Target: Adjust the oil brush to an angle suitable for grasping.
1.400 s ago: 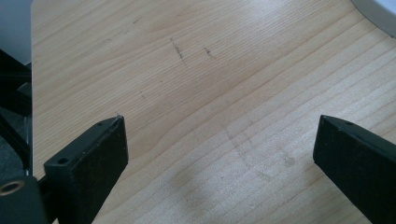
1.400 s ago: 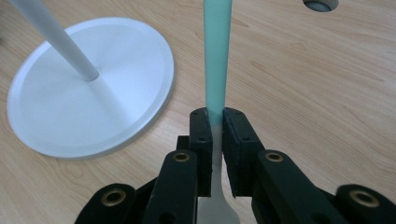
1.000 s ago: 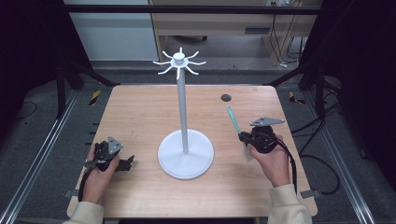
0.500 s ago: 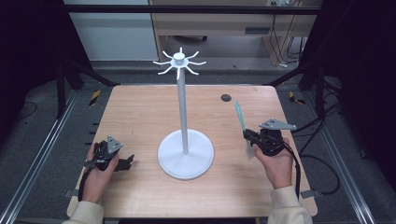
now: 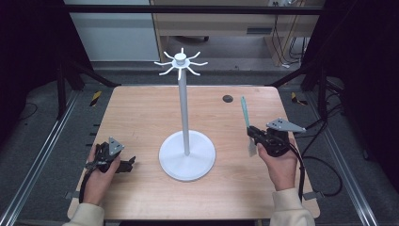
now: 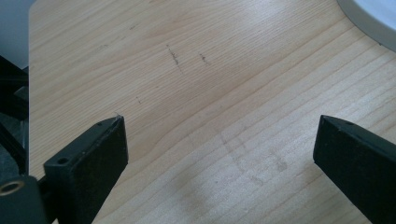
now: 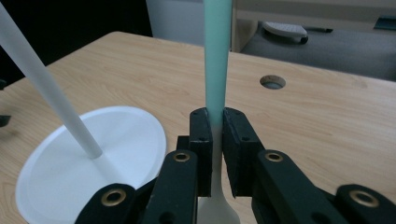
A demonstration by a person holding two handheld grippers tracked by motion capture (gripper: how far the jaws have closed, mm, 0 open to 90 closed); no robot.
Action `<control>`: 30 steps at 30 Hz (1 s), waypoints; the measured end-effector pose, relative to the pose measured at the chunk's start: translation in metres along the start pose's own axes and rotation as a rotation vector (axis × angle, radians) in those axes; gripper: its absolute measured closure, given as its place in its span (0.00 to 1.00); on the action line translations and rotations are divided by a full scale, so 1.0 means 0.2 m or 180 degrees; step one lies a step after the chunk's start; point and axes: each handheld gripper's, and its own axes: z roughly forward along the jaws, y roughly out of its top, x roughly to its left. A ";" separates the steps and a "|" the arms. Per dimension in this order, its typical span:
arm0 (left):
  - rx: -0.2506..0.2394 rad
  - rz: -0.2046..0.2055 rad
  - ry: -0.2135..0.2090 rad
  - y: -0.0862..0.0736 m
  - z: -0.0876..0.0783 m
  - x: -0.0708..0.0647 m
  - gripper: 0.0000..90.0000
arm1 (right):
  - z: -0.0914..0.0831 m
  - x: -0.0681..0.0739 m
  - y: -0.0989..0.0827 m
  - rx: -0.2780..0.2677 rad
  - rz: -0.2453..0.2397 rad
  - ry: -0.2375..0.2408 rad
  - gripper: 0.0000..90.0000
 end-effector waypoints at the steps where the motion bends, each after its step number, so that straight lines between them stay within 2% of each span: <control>1: 0.0006 0.0017 -0.0003 0.00 0.00 0.00 0.03 | -0.01 0.00 0.01 -0.0033 0.0011 0.0014 0.92; 5: 0.0001 0.0000 -0.0007 0.00 0.00 0.00 0.03 | -0.03 0.02 0.03 -0.0135 0.0004 0.0046 0.92; 26: 0.0023 0.0037 0.0004 0.00 0.01 0.00 0.03 | -0.09 0.07 0.11 -0.0336 -0.0049 0.0162 0.92; 30: 0.0028 0.0035 0.0015 0.00 0.01 0.01 0.03 | -0.10 0.10 0.13 -0.0375 -0.0103 0.0189 0.92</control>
